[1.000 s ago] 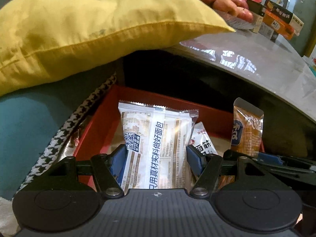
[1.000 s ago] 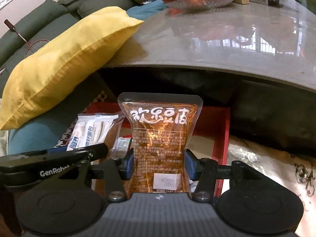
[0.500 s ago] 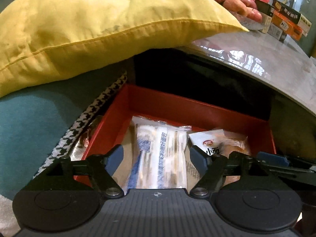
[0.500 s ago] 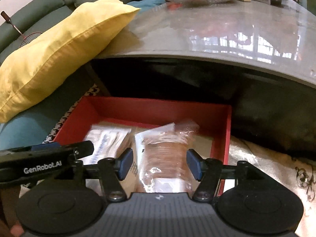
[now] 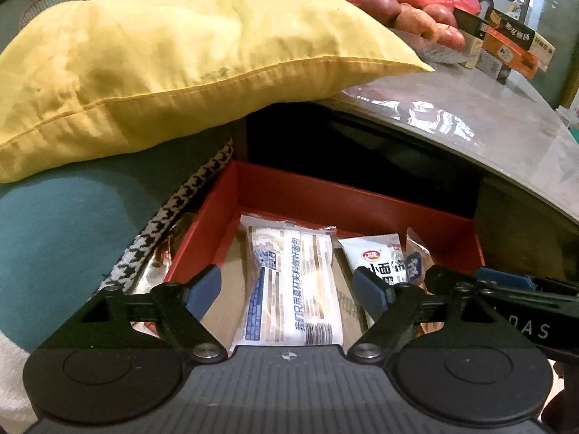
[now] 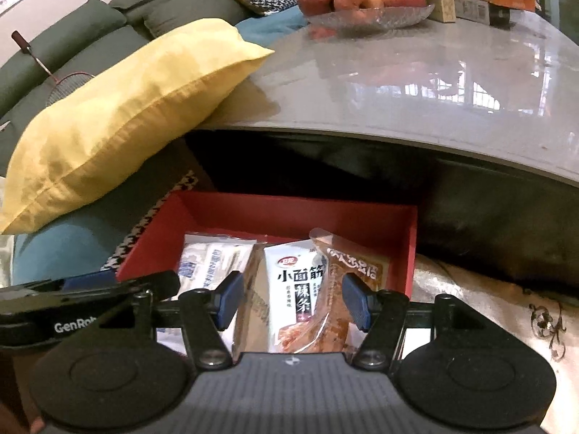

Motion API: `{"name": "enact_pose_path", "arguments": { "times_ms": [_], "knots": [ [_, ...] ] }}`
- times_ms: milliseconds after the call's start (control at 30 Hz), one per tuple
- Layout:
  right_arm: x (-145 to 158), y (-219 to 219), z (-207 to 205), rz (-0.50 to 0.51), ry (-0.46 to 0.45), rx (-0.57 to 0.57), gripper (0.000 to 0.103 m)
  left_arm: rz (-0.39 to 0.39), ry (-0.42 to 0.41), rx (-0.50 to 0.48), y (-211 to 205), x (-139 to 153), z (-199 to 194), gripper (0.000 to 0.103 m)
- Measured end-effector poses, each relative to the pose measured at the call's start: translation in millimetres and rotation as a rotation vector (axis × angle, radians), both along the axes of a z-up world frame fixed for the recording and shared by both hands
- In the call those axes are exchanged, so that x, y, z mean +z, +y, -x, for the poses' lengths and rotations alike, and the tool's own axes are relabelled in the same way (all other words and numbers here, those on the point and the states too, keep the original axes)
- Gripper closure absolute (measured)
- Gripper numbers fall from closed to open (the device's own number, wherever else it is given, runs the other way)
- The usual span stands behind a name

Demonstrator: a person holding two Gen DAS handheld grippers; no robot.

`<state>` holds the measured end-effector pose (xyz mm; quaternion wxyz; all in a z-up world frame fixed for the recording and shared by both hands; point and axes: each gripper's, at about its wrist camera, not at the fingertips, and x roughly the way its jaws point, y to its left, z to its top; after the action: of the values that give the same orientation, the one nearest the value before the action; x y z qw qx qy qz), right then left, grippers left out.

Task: Organize snacks
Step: 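Open both grippers to release the bags into the red tray, then move right gripper to red Trolli bag while left gripper approaches blue sausage pack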

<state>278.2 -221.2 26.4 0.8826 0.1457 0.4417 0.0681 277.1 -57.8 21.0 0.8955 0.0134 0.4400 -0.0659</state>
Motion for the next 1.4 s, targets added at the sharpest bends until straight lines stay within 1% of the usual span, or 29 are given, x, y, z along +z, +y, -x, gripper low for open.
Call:
{"name": "enact_pose_path", "arguments": {
  "times_ms": [200, 400, 567, 633, 733, 833, 900, 1000, 1067, 1167, 1267, 1300, 1333, 1367, 1400],
  "knots": [
    [5.5, 4.1, 16.0, 0.014, 0.006, 0.019, 0.048, -0.004, -0.002, -0.003, 10.8, 6.2, 13.8, 0.017],
    [5.7, 6.6, 37.6, 0.023, 0.027, 0.038, 0.047, -0.023, 0.035, -0.014, 37.3, 6.1, 29.8, 0.016],
    [7.7, 13.3, 52.5, 0.028, 0.037, 0.068, 0.047, -0.046, 0.066, -0.028, 55.4, 0.3, 52.1, 0.015],
    [9.1, 15.2, 59.2, 0.020, 0.040, 0.075, 0.047, -0.048, 0.090, -0.072, 58.7, -4.6, 60.4, 0.015],
    [9.6, 17.2, 69.6, 0.006, 0.054, 0.093, 0.046, -0.077, 0.130, -0.179, 61.2, -17.3, 73.6, 0.013],
    [9.5, 20.2, 77.5, 0.024, 0.062, 0.119, 0.046, -0.125, 0.138, -0.294, 67.2, -31.6, 86.0, 0.013],
    [8.8, 21.8, 81.8, 0.035, 0.066, 0.137, 0.046, -0.157, 0.138, -0.344, 72.6, -39.3, 91.5, 0.013],
    [5.7, 25.0, 85.7, 0.049, 0.078, 0.156, 0.044, -0.142, 0.170, -0.367, 81.1, -50.1, 91.6, 0.013],
    [2.3, 28.0, 85.8, 0.055, 0.086, 0.167, 0.042, -0.138, 0.172, -0.385, 80.8, -54.0, 91.0, 0.013],
    [-2.7, 32.1, 85.1, 0.056, 0.103, 0.182, 0.042, -0.164, 0.148, -0.460, 71.9, -56.4, 91.4, 0.013],
    [-4.5, 36.0, 85.0, 0.052, 0.109, 0.203, 0.042, -0.174, 0.183, -0.523, 65.7, -67.7, 89.6, 0.011],
    [-4.8, 37.0, 85.1, 0.053, 0.109, 0.208, 0.042, -0.188, 0.199, -0.535, 63.8, -73.9, 89.0, 0.011],
    [-5.1, 37.4, 85.0, 0.052, 0.111, 0.212, 0.042, -0.213, 0.204, -0.542, 62.2, -79.6, 88.9, 0.008],
    [-5.2, 37.9, 84.7, 0.051, 0.112, 0.215, 0.042, -0.219, 0.189, -0.543, 63.0, -81.0, 88.7, 0.004],
    [-5.5, 38.0, 84.4, 0.051, 0.114, 0.217, 0.042, -0.211, 0.195, -0.541, 64.3, -81.7, 86.0, 0.005]
  ]
}}
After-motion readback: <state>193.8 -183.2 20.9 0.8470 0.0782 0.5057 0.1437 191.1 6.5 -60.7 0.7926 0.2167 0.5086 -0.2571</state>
